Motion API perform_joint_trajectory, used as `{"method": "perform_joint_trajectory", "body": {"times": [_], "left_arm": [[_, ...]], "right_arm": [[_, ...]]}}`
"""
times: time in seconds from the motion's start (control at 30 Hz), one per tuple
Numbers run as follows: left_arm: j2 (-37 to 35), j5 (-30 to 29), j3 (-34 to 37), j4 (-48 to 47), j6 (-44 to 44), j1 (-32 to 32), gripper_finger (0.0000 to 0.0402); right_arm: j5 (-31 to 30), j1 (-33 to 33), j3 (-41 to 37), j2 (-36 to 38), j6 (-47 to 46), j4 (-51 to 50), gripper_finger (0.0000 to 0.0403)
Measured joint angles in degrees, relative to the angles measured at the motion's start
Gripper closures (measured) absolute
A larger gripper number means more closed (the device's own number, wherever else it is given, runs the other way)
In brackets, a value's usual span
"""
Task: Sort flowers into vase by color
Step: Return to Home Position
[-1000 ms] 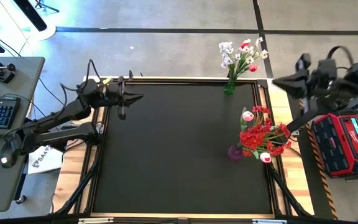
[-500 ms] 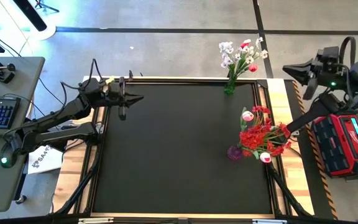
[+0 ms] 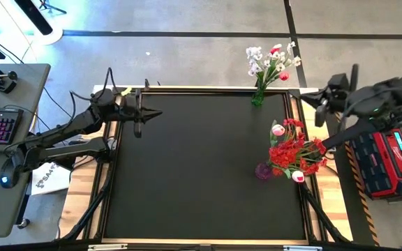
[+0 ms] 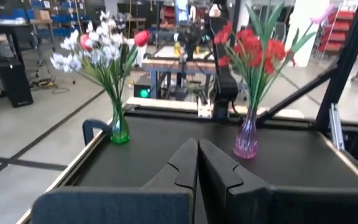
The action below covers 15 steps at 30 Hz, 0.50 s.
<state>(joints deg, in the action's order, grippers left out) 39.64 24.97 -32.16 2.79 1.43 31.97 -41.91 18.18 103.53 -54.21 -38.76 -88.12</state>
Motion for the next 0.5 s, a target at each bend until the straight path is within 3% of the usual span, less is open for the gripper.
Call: {"method": "perform_joint_trajectory", "body": {"times": [0.3, 0.5], "left_arm": [[-0.09, 0.00, 4.71, 0.83, 0.24, -0.70, 0.0401], [-0.61, 0.00, 9.43, 2.83, 0.61, -0.28, 0.0401]], "right_arm": [[-3.68, 6.80, -31.38, 19.52, 2.99, 29.93, 0.0403], [-7.05, 7.46, -43.57, 32.73, 9.39, 40.34, 0.0403]]}}
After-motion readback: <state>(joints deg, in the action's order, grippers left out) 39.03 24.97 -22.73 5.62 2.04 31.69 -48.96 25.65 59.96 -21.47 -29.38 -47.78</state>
